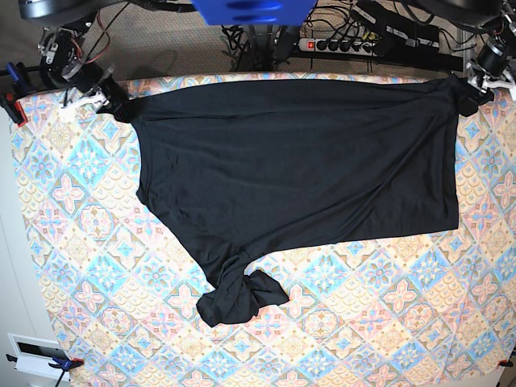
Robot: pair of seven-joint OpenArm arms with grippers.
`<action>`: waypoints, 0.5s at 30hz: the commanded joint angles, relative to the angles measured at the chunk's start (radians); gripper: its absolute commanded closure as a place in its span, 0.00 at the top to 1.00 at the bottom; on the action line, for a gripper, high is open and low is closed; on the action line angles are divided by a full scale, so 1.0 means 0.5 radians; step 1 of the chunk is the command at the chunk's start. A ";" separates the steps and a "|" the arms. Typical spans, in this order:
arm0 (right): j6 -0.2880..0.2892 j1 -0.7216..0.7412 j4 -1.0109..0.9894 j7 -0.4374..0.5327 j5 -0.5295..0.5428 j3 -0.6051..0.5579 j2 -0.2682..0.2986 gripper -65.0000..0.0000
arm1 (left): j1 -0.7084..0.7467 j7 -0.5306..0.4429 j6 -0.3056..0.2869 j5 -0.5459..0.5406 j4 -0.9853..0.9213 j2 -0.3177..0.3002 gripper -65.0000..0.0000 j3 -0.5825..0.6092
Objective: Layout the t-shirt on the table in an organized manner, then fold the t-shirt properly
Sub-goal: 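Release the shirt with both grippers and lift them away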
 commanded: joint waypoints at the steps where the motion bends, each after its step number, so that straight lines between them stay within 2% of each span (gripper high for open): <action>1: -0.047 -0.024 0.000 0.008 -0.130 0.030 0.029 0.43 | 0.038 0.064 0.061 0.138 -0.002 -0.035 0.64 -0.037; 10: -0.047 -0.027 0.000 0.005 -0.130 0.193 0.029 0.43 | 0.047 0.141 0.061 0.129 -0.002 -0.038 0.67 -0.240; 15: -0.047 -0.027 0.055 0.005 -0.130 0.291 0.029 0.43 | 0.047 0.356 0.061 0.064 0.081 -0.035 0.67 -0.593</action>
